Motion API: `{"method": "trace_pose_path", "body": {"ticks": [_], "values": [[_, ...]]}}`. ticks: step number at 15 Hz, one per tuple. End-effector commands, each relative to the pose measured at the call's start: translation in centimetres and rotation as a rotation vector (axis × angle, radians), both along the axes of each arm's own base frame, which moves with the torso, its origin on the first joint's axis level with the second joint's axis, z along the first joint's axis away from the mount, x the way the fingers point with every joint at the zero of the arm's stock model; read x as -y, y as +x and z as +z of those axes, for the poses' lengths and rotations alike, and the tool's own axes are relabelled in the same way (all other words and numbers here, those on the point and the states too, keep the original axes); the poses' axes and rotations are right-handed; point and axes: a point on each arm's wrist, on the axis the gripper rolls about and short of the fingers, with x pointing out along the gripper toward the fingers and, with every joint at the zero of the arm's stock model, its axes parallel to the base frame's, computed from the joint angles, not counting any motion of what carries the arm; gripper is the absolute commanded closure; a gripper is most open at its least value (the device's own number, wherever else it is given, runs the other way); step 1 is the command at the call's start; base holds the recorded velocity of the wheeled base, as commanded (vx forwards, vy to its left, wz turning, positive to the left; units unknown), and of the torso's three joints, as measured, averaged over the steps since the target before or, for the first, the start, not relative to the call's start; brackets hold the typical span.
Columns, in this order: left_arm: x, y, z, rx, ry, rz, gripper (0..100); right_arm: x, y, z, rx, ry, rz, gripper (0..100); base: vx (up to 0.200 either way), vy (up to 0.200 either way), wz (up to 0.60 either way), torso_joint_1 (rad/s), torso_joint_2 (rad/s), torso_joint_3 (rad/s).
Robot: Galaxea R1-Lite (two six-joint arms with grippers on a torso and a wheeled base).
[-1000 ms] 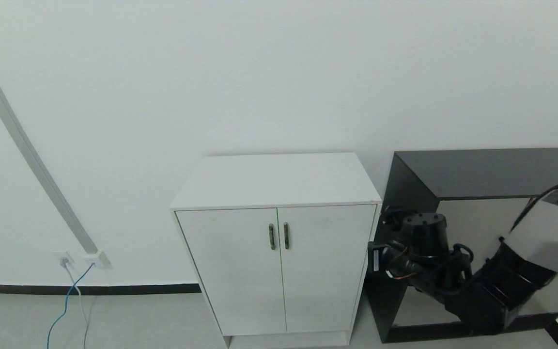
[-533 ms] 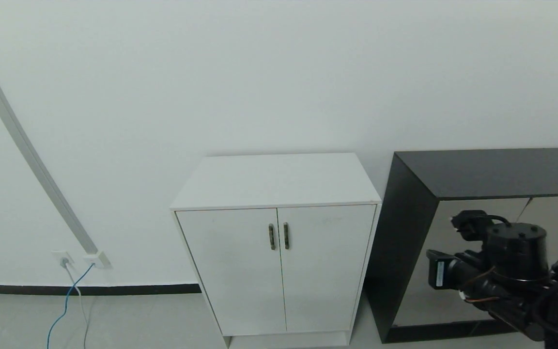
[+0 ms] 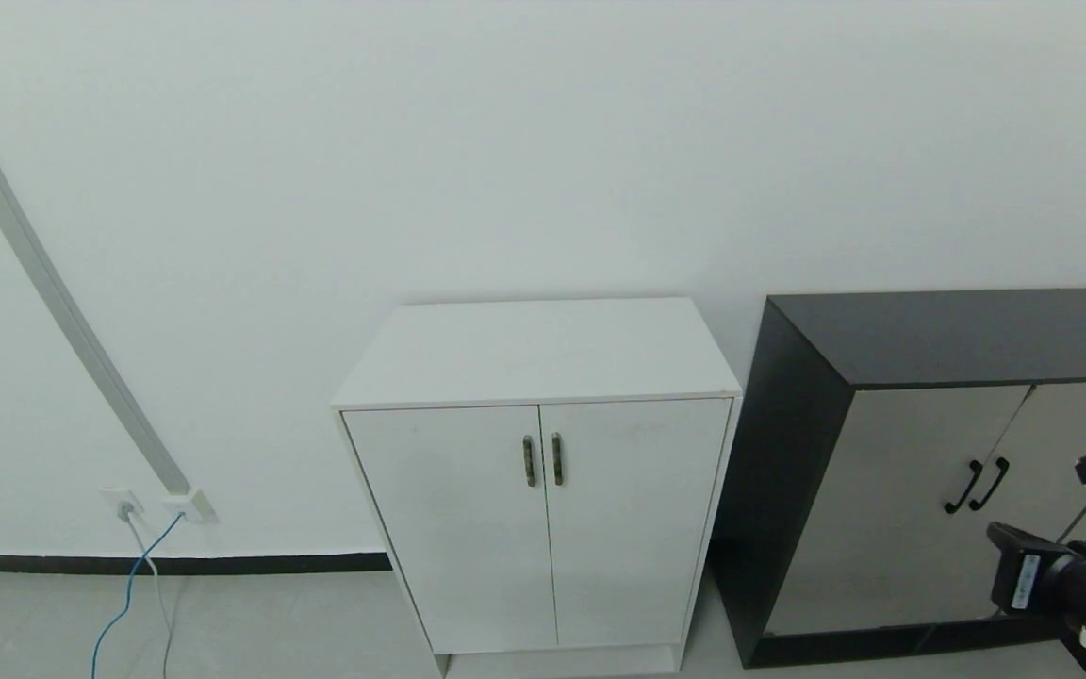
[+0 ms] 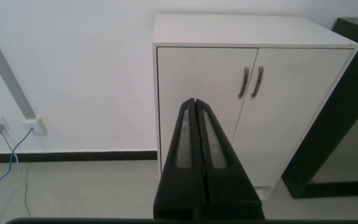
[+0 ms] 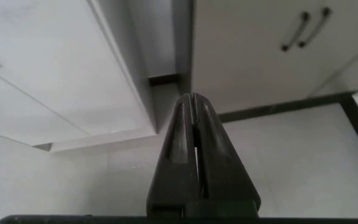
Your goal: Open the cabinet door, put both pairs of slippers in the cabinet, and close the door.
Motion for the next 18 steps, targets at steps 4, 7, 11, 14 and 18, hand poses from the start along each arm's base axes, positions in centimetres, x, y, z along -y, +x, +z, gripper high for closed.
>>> {"method": "trace_pose_path", "body": {"ticks": [4,7,11,14,18], "values": [[0.0,0.0,0.0,-0.001,0.000,0.001,100,2.5,-6.2,1.1,0.045,0.008,-0.090,100,0.000,0.000,0.00,0.000,0.00,0.000],[0.0,0.0,0.0,-0.001,0.000,0.001,100,3.0,-9.9,1.2,0.051,0.018,-0.059,100,0.000,0.000,0.00,0.000,0.00,0.000],[0.0,0.0,0.0,0.001,0.000,0.001,100,3.5,-14.4,0.8,0.090,0.051,0.038,100,0.000,0.000,0.00,0.000,0.00,0.000],[0.0,0.0,0.0,0.001,0.000,0.001,100,3.8,-16.3,-0.1,0.146,0.036,0.071,100,0.000,0.000,0.00,0.000,0.00,0.000],[0.0,0.0,0.0,-0.001,0.001,0.001,100,3.8,-17.3,-2.3,0.162,-0.017,0.131,100,0.000,0.000,0.00,0.000,0.00,0.000]]}}
